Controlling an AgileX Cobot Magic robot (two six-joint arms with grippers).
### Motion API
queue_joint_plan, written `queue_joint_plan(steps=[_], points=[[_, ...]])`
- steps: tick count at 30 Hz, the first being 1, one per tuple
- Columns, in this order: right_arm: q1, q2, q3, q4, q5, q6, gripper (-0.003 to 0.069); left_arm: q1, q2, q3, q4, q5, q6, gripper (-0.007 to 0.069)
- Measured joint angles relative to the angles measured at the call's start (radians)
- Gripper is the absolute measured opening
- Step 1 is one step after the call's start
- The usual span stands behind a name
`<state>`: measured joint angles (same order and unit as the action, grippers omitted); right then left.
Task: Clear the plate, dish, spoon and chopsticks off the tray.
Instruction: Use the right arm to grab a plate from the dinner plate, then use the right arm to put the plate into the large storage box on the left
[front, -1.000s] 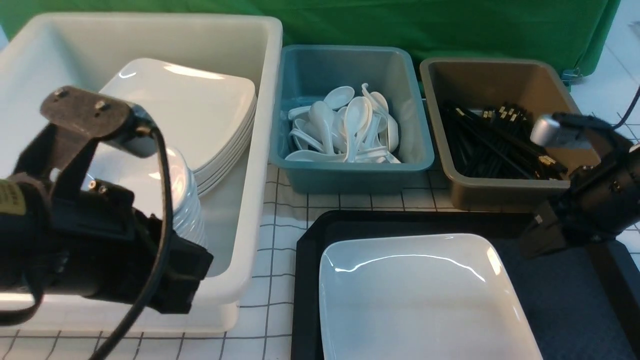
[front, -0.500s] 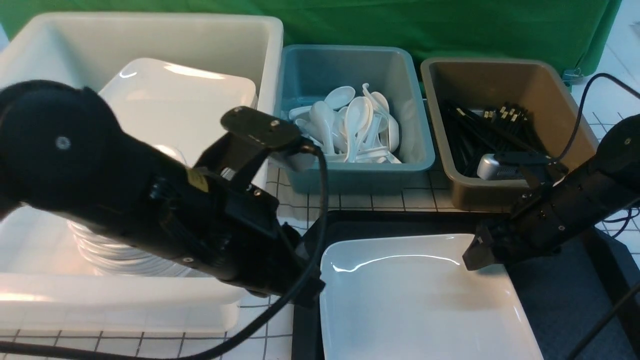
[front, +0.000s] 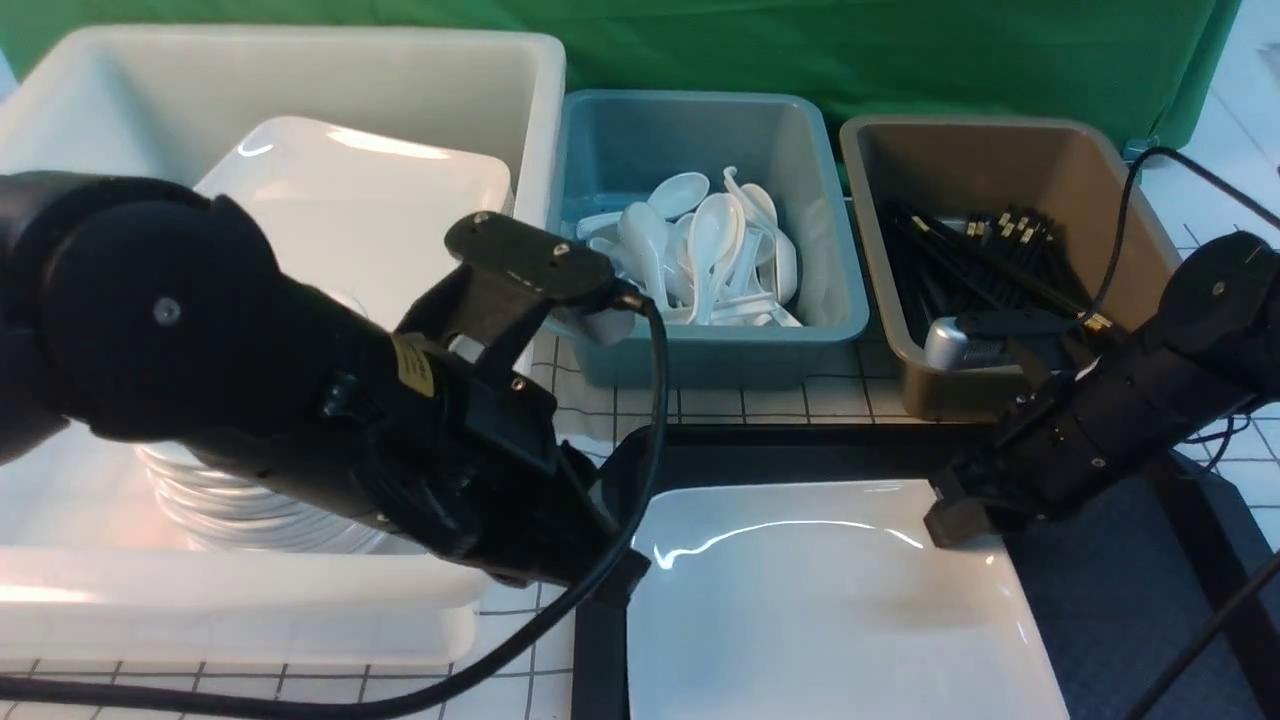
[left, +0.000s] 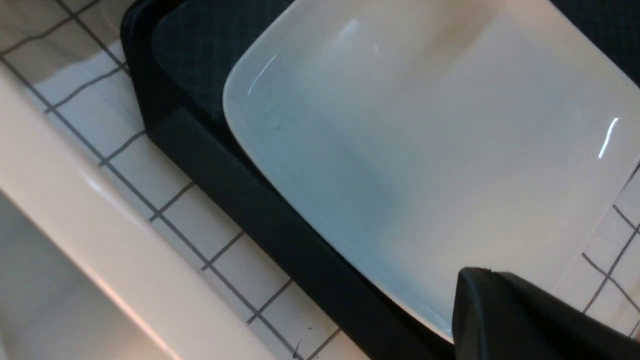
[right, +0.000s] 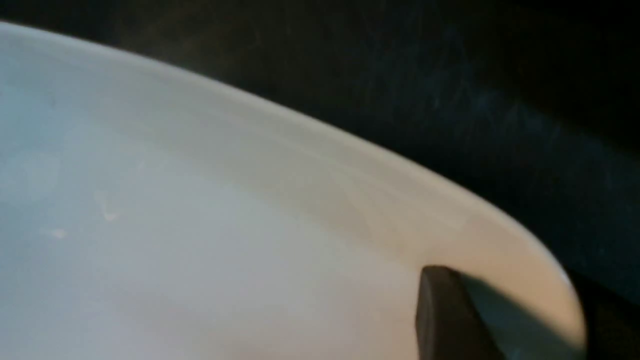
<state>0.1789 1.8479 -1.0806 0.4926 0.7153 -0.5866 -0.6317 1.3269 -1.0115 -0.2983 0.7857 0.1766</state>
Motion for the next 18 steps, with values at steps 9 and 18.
queue_joint_plan(steps=[9, 18], points=[[0.001, -0.312, 0.004, -0.044, 0.14, 0.059, 0.0069, 0.018, -0.105, -0.098, 0.274, 0.05, -0.212, -0.0002], [0.003, -0.471, -0.147, -0.083, 0.216, 0.091, 0.0032, 0.24, -0.145, -0.193, 0.322, 0.141, -0.235, -0.0002]])
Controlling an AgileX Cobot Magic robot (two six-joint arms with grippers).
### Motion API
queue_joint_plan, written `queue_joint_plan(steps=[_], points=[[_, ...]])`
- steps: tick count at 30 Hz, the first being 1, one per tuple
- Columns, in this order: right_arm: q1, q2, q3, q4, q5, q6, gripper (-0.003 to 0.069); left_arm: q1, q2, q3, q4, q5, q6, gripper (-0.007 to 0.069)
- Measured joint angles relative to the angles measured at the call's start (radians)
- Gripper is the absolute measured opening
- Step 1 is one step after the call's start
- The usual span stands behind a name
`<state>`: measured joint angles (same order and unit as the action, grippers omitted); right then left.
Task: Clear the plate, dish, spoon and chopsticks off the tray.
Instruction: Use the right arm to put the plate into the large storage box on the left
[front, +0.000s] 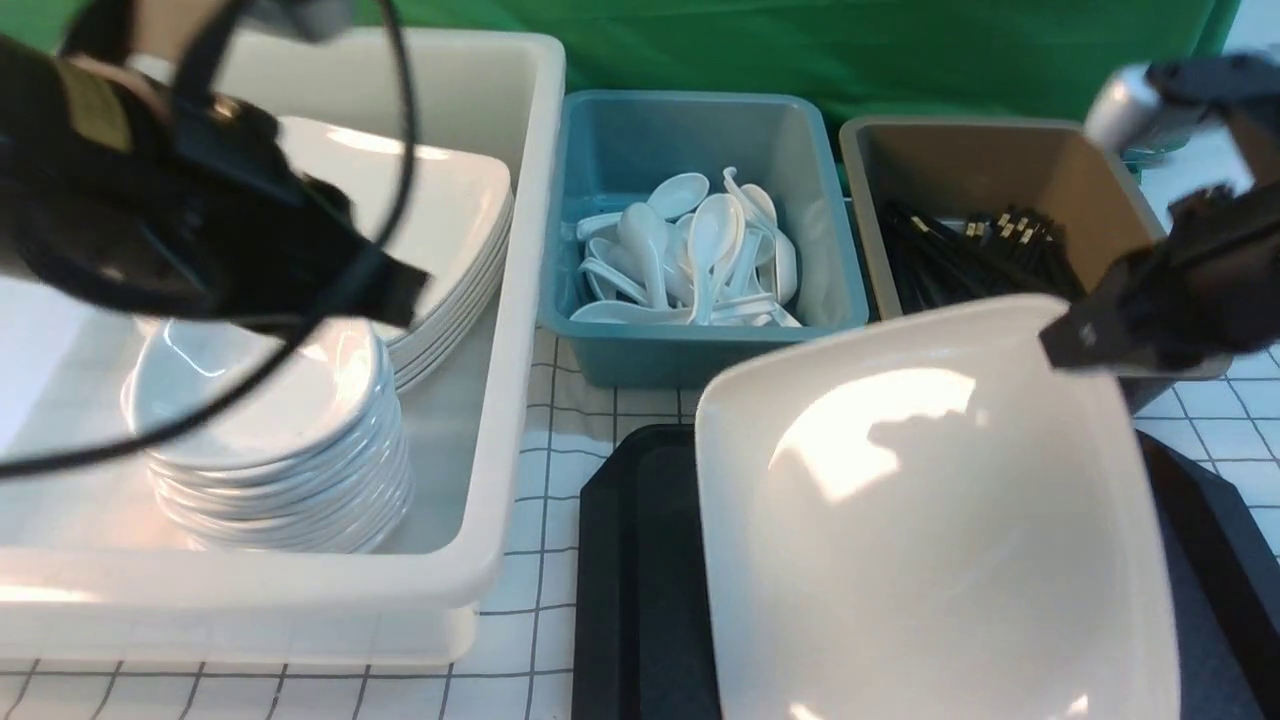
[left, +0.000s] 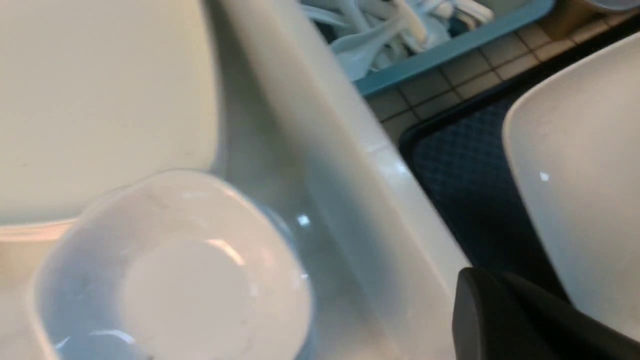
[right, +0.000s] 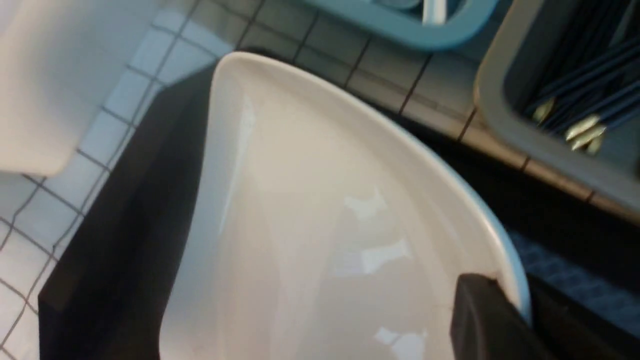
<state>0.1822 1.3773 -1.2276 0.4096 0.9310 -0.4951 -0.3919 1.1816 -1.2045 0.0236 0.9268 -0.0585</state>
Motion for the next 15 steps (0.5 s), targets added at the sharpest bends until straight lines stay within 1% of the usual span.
queue_joint_plan(steps=[3, 9, 11, 15], points=[[0.0, 0.002, -0.099, 0.01, 0.011, 0.006, 0.0032, 0.08, 0.0, -0.005, 0.001, 0.031, 0.012, -0.0002], [0.0, 0.064, -0.342, 0.083, 0.018, 0.007, 0.0032, 0.242, 0.0, -0.005, -0.03, 0.047, 0.049, -0.0002], [0.0, 0.127, -0.46, 0.124, 0.012, 0.007, 0.0032, 0.305, 0.0, -0.005, -0.054, 0.047, 0.058, -0.0002], [0.0, 0.23, -0.605, 0.212, -0.011, 0.007, 0.0032, 0.377, 0.0, -0.005, -0.08, 0.046, 0.07, -0.0002]])
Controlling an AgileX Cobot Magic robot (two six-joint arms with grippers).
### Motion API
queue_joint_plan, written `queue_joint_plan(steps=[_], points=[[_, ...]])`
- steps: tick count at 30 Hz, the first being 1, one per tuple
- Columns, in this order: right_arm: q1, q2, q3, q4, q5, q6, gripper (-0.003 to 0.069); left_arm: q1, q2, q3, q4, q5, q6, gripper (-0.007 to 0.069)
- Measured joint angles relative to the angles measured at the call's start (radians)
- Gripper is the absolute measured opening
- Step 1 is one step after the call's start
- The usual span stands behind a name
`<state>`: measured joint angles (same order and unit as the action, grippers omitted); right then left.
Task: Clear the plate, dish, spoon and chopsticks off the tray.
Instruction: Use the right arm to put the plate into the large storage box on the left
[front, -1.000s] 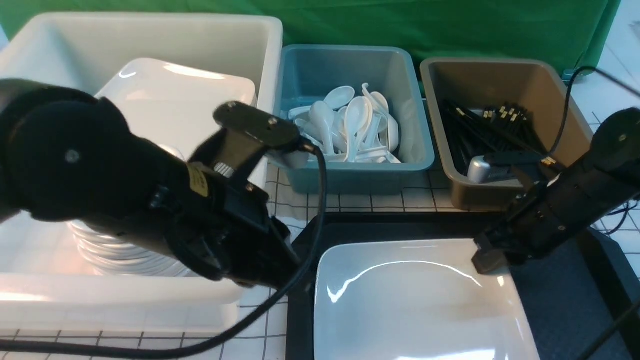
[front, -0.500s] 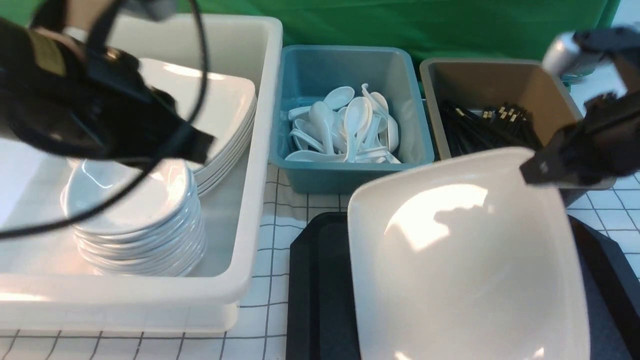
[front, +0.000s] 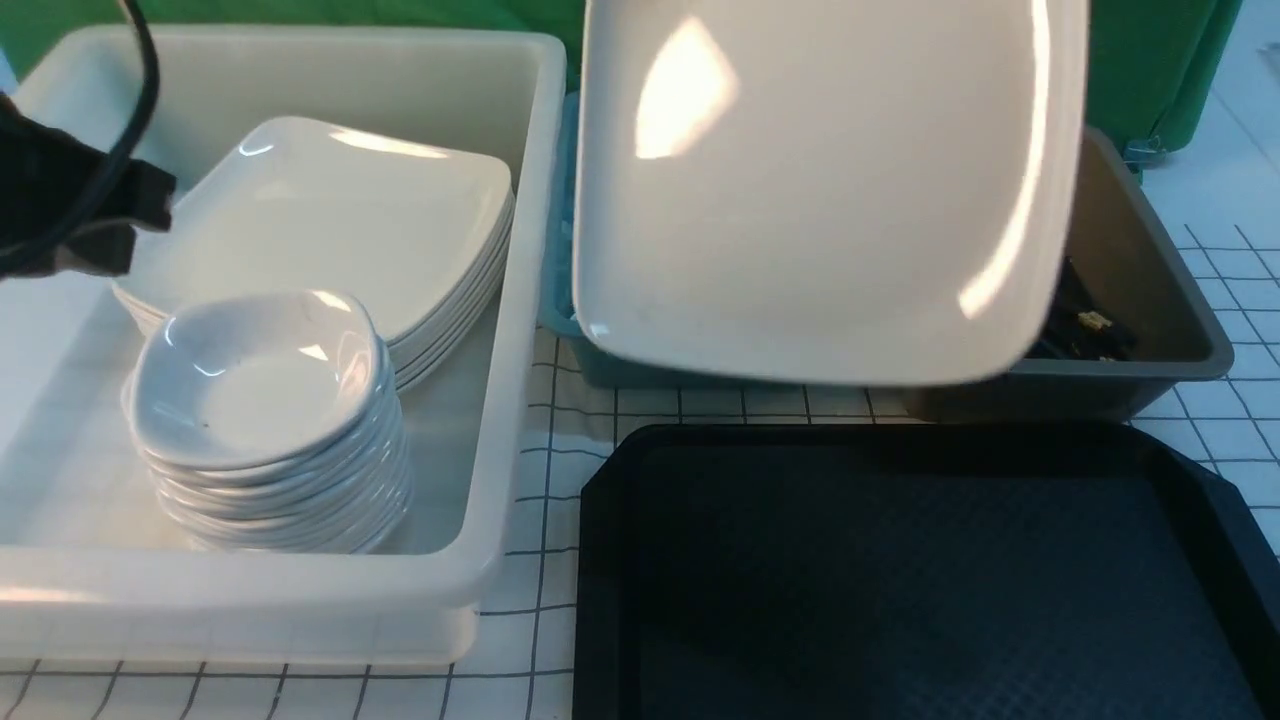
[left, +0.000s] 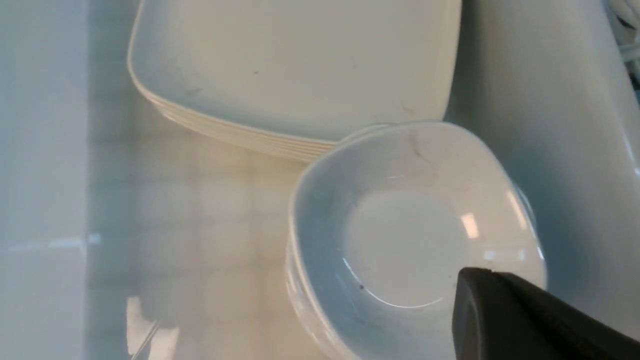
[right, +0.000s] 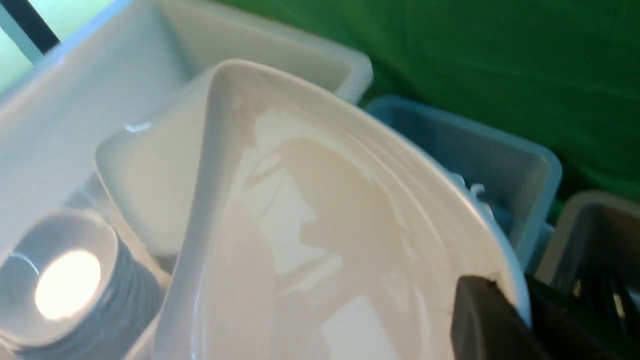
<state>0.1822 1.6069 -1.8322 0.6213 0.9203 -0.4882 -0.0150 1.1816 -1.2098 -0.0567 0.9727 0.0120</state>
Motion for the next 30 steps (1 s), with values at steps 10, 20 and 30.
queue_joint_plan(steps=[10, 20, 30], points=[[0.104, 0.414, -0.461, 0.297, -0.151, 0.074, 0.0032, 0.118, 0.0, 0.0, -0.072, -0.005, 0.03, -0.0002], [0.3, 0.649, -0.551, 0.295, -0.457, 0.126, 0.0032, 0.121, -0.007, 0.0, -0.043, -0.015, 0.024, -0.0002], [0.437, 0.721, -0.553, 0.134, -0.692, 0.126, 0.0032, 0.179, -0.071, -0.001, 0.008, -0.025, -0.001, -0.0002]])
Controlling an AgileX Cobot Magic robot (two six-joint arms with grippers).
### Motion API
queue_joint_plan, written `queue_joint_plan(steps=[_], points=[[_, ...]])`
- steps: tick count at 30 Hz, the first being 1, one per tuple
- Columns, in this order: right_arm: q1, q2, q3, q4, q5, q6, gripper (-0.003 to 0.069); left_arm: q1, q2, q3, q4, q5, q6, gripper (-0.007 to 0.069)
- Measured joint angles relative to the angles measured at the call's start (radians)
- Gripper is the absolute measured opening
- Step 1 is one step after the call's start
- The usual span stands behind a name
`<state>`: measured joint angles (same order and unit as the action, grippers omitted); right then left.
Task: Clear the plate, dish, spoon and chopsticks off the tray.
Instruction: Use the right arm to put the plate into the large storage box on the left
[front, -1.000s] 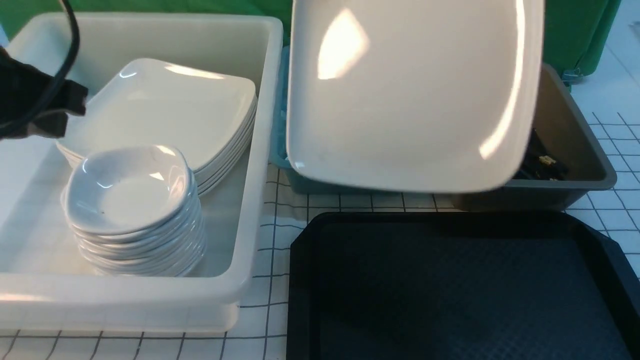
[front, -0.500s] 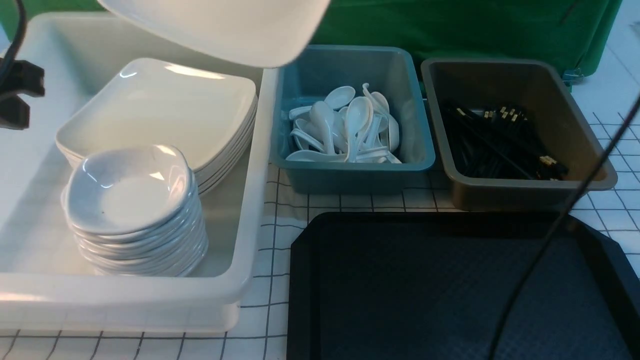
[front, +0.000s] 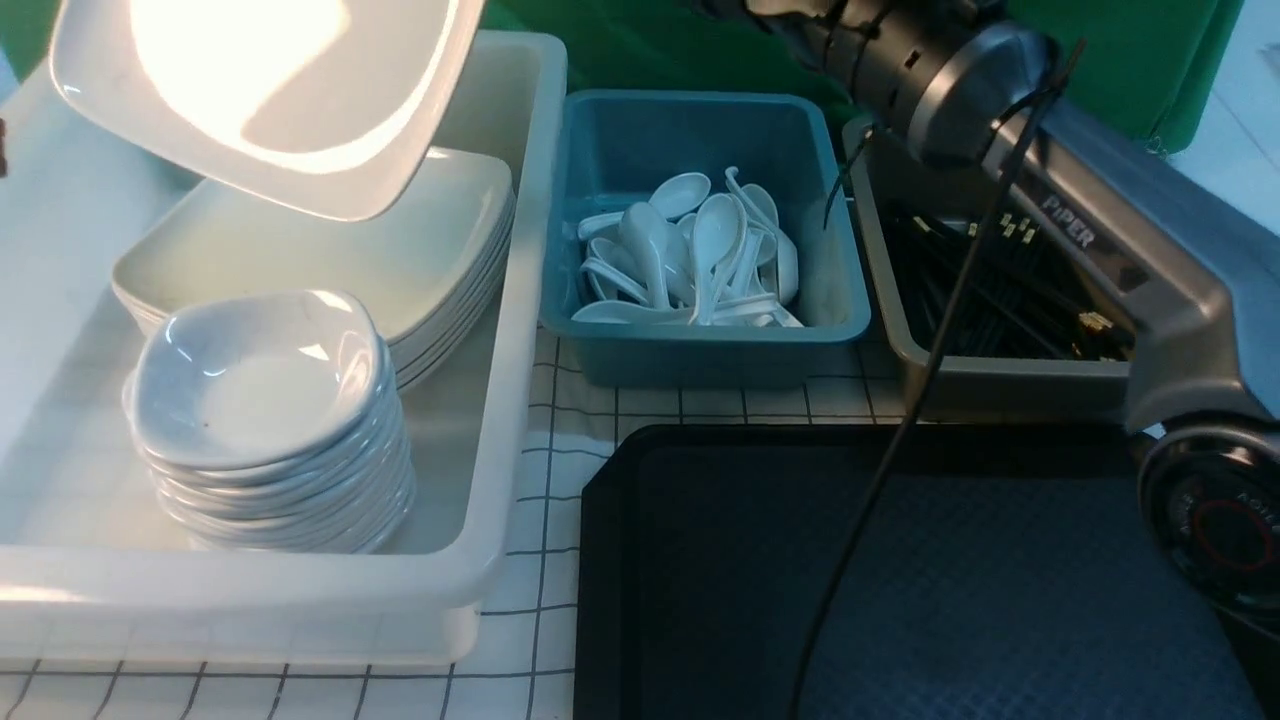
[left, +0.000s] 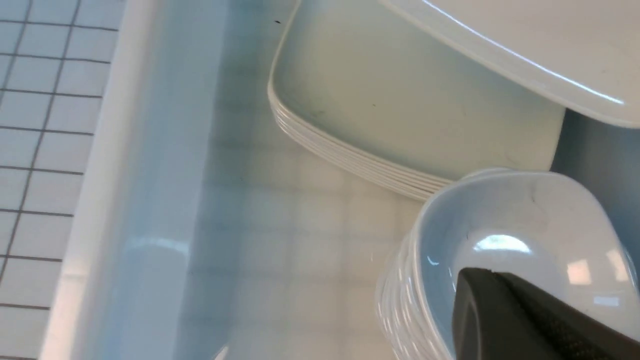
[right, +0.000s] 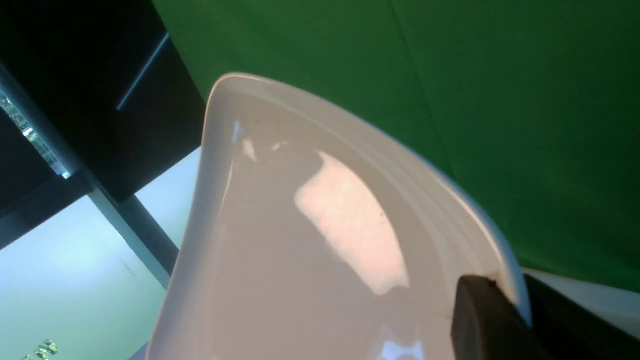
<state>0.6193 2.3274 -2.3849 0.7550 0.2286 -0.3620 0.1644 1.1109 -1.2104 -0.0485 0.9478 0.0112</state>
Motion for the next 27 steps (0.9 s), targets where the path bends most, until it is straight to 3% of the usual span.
queue_joint_plan(steps=[13, 23, 27], points=[[0.015, 0.11, -0.004, -0.041, -0.039, 0.004, 0.0046, 0.041, -0.018, 0.0, -0.029, -0.001, 0.015, -0.0002], [0.018, 0.127, -0.006, -0.029, -0.062, 0.024, 0.0254, 0.041, -0.018, 0.0, -0.037, -0.001, 0.019, -0.0002], [0.018, 0.126, -0.007, -0.026, -0.057, 0.024, 0.0275, 0.041, -0.018, 0.0, -0.037, -0.001, 0.022, -0.0002]])
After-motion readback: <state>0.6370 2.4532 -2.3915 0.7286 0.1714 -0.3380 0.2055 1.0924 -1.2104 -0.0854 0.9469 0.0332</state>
